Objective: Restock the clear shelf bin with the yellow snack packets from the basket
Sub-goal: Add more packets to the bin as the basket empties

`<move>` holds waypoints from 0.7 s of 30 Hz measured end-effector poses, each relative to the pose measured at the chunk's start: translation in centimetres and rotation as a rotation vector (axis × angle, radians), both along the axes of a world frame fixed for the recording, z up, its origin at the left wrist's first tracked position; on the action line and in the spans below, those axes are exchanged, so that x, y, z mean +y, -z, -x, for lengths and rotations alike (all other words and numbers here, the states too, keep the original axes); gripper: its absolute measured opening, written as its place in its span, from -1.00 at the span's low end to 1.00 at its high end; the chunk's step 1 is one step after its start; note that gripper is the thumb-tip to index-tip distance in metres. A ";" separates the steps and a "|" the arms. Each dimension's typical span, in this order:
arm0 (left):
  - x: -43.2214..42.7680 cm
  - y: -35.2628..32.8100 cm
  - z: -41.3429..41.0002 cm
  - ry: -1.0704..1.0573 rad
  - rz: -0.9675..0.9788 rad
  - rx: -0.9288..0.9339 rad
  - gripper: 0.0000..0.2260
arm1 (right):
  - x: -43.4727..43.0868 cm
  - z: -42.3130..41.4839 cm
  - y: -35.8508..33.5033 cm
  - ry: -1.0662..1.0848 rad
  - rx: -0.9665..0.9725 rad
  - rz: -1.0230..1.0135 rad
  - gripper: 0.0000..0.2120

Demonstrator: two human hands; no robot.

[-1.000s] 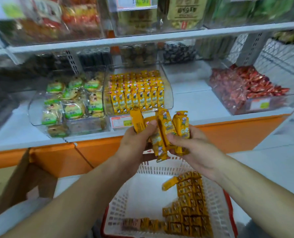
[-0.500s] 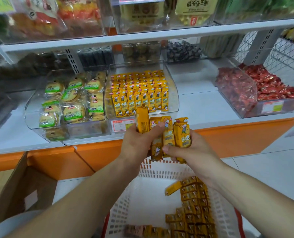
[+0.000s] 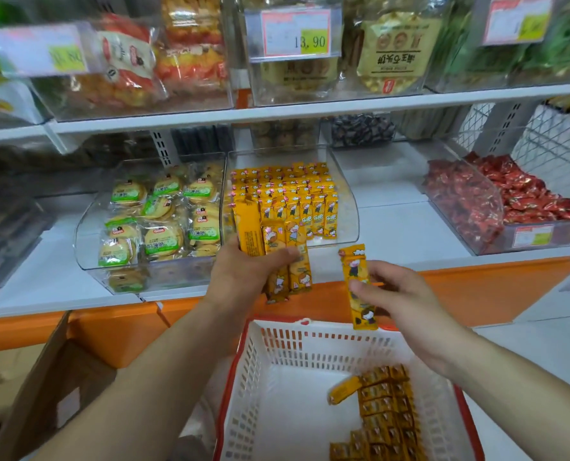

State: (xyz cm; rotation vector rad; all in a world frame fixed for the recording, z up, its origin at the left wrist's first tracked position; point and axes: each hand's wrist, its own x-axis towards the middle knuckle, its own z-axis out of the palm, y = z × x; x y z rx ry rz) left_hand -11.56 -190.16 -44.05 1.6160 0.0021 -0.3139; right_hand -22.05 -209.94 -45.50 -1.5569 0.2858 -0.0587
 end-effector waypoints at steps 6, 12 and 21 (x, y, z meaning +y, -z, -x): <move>5.2 -2.1 -3.8 -0.110 -0.029 -0.118 -0.71 | 1.8 -7.0 -2.8 0.003 -0.122 0.298 -0.55; 8.2 -1.7 -5.6 -0.192 -0.029 -0.109 -0.71 | 6.6 -18.2 -2.4 -0.016 -0.269 0.595 -0.64; 10.6 -0.6 -7.0 -0.190 0.028 -0.101 -0.70 | 10.5 -26.8 3.9 -0.037 -0.059 0.919 -0.58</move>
